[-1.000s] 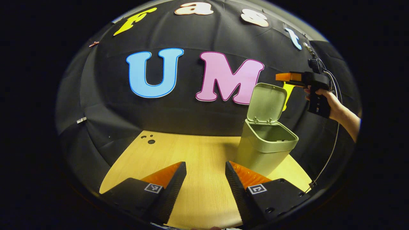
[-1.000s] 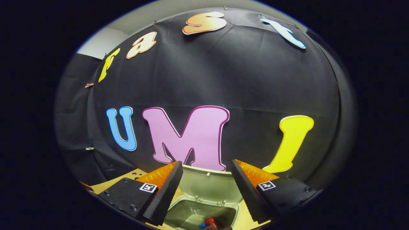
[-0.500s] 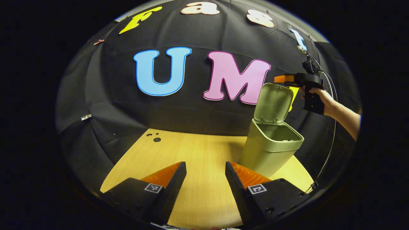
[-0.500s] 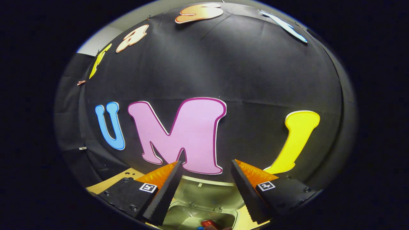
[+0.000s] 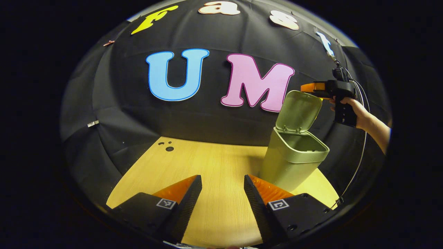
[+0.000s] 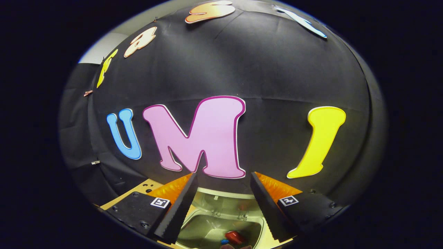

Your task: Press the lid of the desktop garbage bin to open it, pick up the crumpled paper on the desktop and throw it into the bin, then pick up the pop can on the desktop and drop it into the bin, and finally close the garbage bin lid.

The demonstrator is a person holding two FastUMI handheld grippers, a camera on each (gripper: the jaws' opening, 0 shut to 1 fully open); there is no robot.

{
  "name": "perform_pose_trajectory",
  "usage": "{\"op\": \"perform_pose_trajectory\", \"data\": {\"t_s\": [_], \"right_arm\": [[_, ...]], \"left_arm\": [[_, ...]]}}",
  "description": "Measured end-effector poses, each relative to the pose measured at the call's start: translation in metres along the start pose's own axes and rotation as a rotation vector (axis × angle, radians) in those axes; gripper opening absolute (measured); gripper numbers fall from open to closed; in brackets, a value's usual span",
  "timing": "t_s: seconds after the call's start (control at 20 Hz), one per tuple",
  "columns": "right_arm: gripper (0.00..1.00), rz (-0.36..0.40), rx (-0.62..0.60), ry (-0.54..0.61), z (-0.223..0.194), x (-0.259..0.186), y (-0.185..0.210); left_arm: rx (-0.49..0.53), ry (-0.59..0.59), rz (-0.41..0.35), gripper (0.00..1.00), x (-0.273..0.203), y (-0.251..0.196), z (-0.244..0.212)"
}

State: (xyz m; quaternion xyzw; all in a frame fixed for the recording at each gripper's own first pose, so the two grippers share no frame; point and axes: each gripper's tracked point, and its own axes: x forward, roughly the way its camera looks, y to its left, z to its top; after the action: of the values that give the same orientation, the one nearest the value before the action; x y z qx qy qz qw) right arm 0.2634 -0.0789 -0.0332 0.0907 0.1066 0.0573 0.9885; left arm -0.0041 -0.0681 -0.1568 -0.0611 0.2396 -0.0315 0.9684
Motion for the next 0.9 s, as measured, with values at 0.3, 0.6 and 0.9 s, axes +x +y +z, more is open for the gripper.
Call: {"op": "perform_pose_trajectory", "data": {"t_s": [0.3, 0.6, 0.9], "right_arm": [[0.98, 0.022, 0.005, 0.024, -0.020, -0.027, 0.009], [0.99, 0.042, 0.010, 0.076, -0.050, -0.043, 0.020], [0.98, 0.055, -0.007, 0.180, -0.103, -0.054, 0.029]], "left_arm": [[0.005, -0.002, -0.027, 0.82, 0.008, -0.006, 0.002], [0.009, -0.001, -0.039, 0.82, 0.013, -0.007, 0.001], [0.001, 0.006, -0.034, 0.82, 0.014, -0.002, -0.003]]}}
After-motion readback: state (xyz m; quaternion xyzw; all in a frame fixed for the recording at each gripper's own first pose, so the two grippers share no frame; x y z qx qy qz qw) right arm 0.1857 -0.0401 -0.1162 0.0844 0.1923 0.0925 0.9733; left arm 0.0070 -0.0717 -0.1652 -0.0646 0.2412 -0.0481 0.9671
